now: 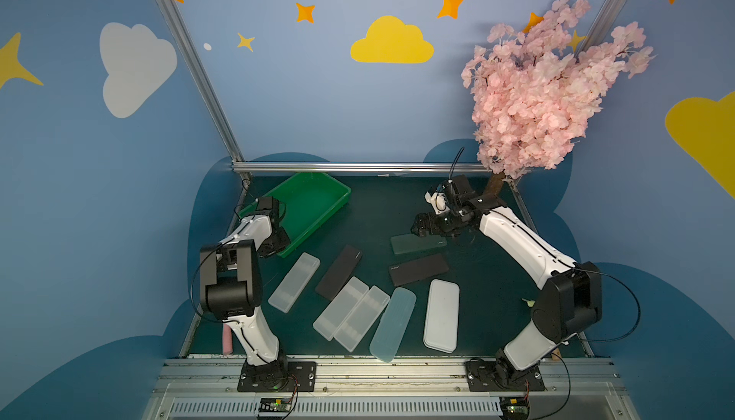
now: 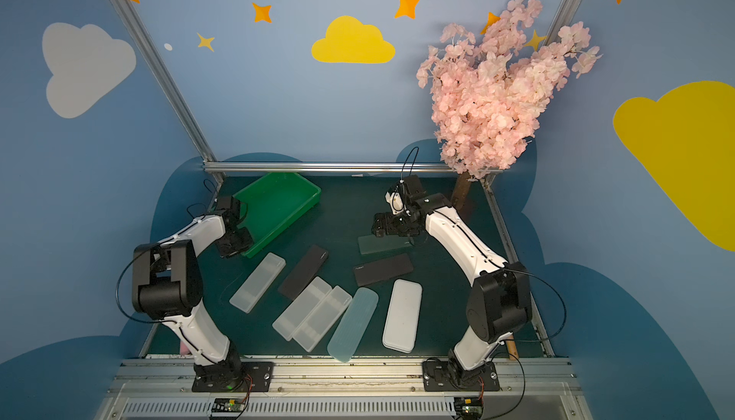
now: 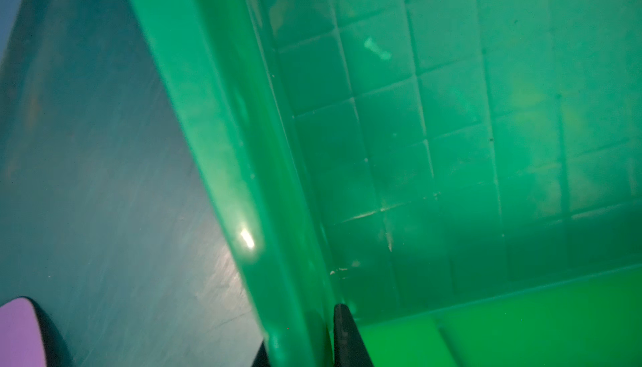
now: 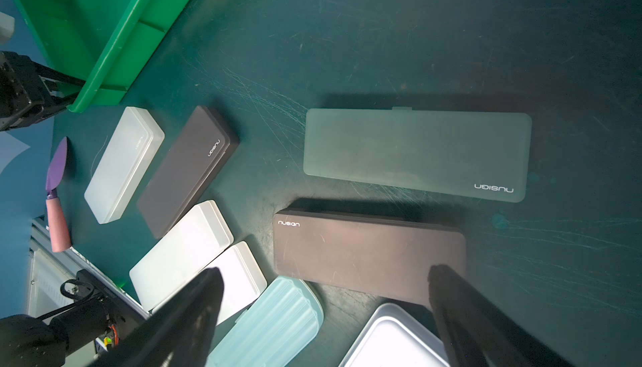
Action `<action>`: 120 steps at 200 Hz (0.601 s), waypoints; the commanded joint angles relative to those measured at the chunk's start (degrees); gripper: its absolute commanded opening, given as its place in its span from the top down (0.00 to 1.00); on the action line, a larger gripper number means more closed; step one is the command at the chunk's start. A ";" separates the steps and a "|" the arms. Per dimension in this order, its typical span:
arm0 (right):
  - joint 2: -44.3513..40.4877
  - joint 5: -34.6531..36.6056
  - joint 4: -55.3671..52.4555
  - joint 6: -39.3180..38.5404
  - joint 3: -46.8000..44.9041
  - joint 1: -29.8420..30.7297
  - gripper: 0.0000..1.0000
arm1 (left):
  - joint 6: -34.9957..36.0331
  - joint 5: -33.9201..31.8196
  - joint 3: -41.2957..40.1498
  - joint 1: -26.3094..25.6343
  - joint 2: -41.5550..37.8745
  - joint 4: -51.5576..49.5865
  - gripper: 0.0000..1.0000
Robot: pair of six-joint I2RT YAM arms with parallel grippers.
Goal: Put the pencil case into the storage box
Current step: Move the storage box to the center of the board.
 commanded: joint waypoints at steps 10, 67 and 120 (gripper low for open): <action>-0.15 -0.70 -1.26 -0.91 1.13 -0.19 0.05 | 12.82 -2.82 -2.84 0.23 -6.10 -13.11 0.98; 1.19 -2.34 -0.32 -0.73 1.95 -0.08 0.06 | 11.20 -7.79 -6.35 6.84 -9.86 -14.77 0.97; 3.41 -3.92 0.48 -0.85 3.49 -0.05 0.06 | 11.11 -9.07 -8.59 6.93 -13.46 -16.78 0.97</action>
